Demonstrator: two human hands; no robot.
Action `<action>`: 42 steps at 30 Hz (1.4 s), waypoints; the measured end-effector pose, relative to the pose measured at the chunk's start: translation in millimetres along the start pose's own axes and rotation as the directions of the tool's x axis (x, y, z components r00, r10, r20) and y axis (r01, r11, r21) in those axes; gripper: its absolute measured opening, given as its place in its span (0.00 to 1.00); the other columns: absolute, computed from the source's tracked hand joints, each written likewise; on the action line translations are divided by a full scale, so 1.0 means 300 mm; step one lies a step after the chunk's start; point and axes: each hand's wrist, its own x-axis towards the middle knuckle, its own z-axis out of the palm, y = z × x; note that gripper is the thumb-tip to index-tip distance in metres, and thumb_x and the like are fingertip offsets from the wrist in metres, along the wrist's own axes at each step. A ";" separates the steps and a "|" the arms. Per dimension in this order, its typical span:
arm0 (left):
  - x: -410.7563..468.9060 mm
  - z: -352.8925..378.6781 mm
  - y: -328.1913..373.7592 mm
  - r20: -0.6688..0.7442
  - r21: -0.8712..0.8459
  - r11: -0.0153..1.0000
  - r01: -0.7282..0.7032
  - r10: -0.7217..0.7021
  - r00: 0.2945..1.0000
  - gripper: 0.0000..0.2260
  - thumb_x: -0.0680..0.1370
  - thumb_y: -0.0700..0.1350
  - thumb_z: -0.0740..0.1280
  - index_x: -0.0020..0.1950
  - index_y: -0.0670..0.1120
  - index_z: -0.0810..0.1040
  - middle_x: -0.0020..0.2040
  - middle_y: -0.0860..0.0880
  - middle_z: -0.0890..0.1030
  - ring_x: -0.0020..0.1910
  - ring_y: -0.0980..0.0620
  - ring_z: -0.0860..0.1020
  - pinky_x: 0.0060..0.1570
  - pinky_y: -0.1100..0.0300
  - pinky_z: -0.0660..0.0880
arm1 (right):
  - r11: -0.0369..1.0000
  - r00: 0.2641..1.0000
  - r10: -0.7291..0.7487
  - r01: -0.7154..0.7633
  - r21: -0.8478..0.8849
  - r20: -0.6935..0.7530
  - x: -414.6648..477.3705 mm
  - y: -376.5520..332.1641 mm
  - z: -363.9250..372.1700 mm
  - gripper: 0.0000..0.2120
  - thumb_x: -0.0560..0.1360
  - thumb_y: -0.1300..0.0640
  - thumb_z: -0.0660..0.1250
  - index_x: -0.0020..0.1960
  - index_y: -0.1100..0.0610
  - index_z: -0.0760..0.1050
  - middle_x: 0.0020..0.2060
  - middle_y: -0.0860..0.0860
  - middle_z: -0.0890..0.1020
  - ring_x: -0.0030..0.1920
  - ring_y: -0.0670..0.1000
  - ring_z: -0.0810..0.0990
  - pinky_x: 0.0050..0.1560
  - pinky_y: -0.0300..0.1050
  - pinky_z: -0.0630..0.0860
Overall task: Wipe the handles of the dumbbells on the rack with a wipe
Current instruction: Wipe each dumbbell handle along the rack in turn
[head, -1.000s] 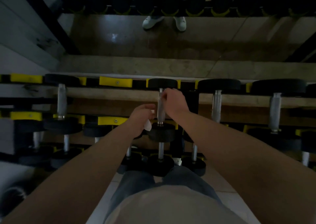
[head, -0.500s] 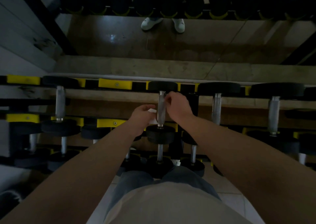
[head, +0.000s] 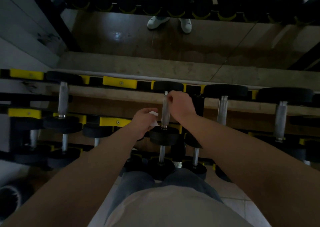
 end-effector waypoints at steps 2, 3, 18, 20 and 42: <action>0.003 -0.004 -0.002 -0.002 -0.005 1.000 0.010 -0.010 1.000 0.12 0.79 0.34 0.62 0.59 0.45 0.77 0.52 0.42 0.76 0.48 0.47 0.74 0.44 0.54 0.72 | 1.000 1.000 -0.015 0.015 -0.003 0.022 0.002 0.015 0.007 0.09 0.82 0.57 0.60 0.55 0.55 0.79 0.48 0.53 0.81 0.49 0.52 0.80 0.51 0.50 0.79; 0.003 -0.005 0.000 -0.006 -0.004 1.000 0.019 -0.019 1.000 0.12 0.79 0.34 0.62 0.59 0.46 0.77 0.52 0.42 0.76 0.50 0.46 0.74 0.45 0.54 0.73 | 1.000 0.998 -0.012 0.011 0.024 0.061 -0.019 0.028 0.019 0.08 0.82 0.57 0.61 0.55 0.54 0.79 0.49 0.51 0.81 0.49 0.50 0.80 0.50 0.47 0.79; 0.042 0.003 -0.001 -0.020 -0.070 0.991 0.115 -0.117 0.993 0.11 0.78 0.35 0.64 0.53 0.50 0.78 0.62 0.42 0.77 0.59 0.45 0.76 0.42 0.56 0.75 | 0.750 0.856 0.500 -0.504 0.429 0.131 0.030 0.036 0.108 0.10 0.82 0.57 0.63 0.57 0.54 0.82 0.54 0.54 0.83 0.52 0.53 0.81 0.53 0.47 0.78; 0.047 0.002 -0.005 -0.021 -0.080 0.991 0.110 -0.112 0.993 0.11 0.78 0.35 0.64 0.53 0.50 0.78 0.60 0.42 0.77 0.57 0.47 0.77 0.41 0.56 0.75 | 0.767 0.851 0.452 -0.525 0.370 0.269 -0.002 0.072 0.126 0.09 0.81 0.57 0.64 0.54 0.55 0.83 0.51 0.55 0.84 0.49 0.53 0.82 0.52 0.49 0.81; 0.084 0.011 -0.005 -0.039 -0.015 0.991 0.130 -0.131 0.991 0.14 0.79 0.33 0.61 0.53 0.50 0.79 0.51 0.46 0.78 0.49 0.50 0.76 0.40 0.58 0.72 | 0.795 0.718 0.344 -0.565 0.219 0.605 -0.015 0.126 0.104 0.11 0.75 0.67 0.69 0.57 0.63 0.81 0.47 0.59 0.82 0.46 0.56 0.80 0.44 0.47 0.78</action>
